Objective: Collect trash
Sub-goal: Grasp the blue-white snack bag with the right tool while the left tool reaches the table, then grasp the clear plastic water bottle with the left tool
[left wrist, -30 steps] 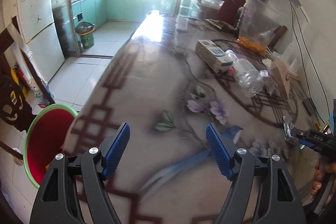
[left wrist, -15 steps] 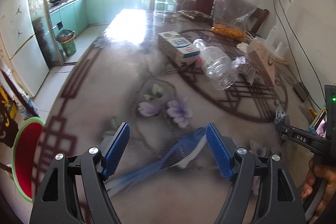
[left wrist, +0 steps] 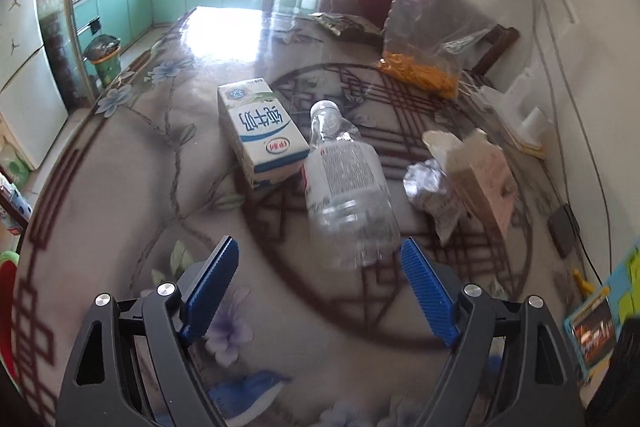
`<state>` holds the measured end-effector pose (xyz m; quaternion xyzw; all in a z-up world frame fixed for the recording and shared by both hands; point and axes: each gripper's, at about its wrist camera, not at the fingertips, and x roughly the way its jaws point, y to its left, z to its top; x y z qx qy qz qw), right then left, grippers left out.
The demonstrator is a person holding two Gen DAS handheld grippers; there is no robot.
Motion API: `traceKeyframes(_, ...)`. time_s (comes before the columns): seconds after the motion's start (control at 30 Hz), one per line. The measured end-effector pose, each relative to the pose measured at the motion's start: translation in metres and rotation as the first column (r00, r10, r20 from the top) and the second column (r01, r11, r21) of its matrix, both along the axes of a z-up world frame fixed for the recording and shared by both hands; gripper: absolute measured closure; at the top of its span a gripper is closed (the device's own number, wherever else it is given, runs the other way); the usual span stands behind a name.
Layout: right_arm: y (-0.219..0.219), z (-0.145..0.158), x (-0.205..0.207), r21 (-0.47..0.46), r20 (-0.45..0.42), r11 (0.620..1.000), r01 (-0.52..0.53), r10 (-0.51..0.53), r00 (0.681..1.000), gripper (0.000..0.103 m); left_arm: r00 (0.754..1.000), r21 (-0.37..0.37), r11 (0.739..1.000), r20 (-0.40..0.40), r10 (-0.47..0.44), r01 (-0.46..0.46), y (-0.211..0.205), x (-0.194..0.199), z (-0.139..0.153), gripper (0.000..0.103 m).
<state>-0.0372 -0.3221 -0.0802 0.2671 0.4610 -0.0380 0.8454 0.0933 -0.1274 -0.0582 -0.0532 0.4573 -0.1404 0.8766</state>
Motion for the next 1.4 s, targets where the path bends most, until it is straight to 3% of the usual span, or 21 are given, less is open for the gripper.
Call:
traceKeyframes(0.17,-0.022,0.006,-0.013,0.050,0.043,0.994,0.094,-0.096,0.994,0.038,0.999,0.013,0.999,-0.033,0.030,-0.029,-0.021,0.024,-0.007,0.022)
traceKeyframes(0.4,-0.035,0.002,-0.017,0.103,0.033,0.987,0.122,-0.126,0.992,0.038,0.998,0.128,0.992,-0.070,0.004,0.005,-0.053,0.047,-0.024,0.022)
traceKeyframes(0.6,-0.037,0.001,-0.017,0.094,0.030,0.988,0.126,-0.130,0.991,0.036,0.992,0.099,0.995,-0.121,0.040,-0.028,-0.049,0.056,-0.036,0.024)
traceKeyframes(0.67,-0.038,0.002,-0.018,0.096,0.034,0.987,0.128,-0.132,0.991,0.034,0.990,0.089,0.996,-0.133,0.035,-0.024,-0.049,0.056,-0.040,0.031)
traceKeyframes(0.7,-0.038,0.002,-0.019,0.095,0.036,0.987,0.128,-0.132,0.991,0.034,0.990,0.091,0.996,-0.142,0.024,-0.011,-0.051,0.057,-0.043,0.043)
traceKeyframes(0.77,-0.039,0.002,-0.018,0.092,0.034,0.988,0.128,-0.132,0.991,0.034,0.989,0.094,0.995,-0.146,-0.001,0.015,-0.052,0.055,-0.045,0.044)
traceKeyframes(0.97,-0.035,-0.003,-0.014,0.070,0.013,0.991,0.118,-0.119,0.993,0.034,0.991,0.110,0.992,-0.124,-0.043,0.057,-0.042,0.038,-0.045,0.044)
traceKeyframes(1.07,-0.036,-0.007,-0.013,0.065,0.005,0.990,0.124,-0.125,0.992,0.034,0.988,0.082,0.994,-0.139,-0.060,0.072,-0.029,0.022,-0.045,0.044)
traceKeyframes(1.4,-0.046,-0.023,-0.010,0.046,-0.030,0.983,0.180,-0.179,0.983,0.034,0.984,0.039,0.993,-0.143,-0.105,0.112,0.015,-0.060,-0.036,0.044)
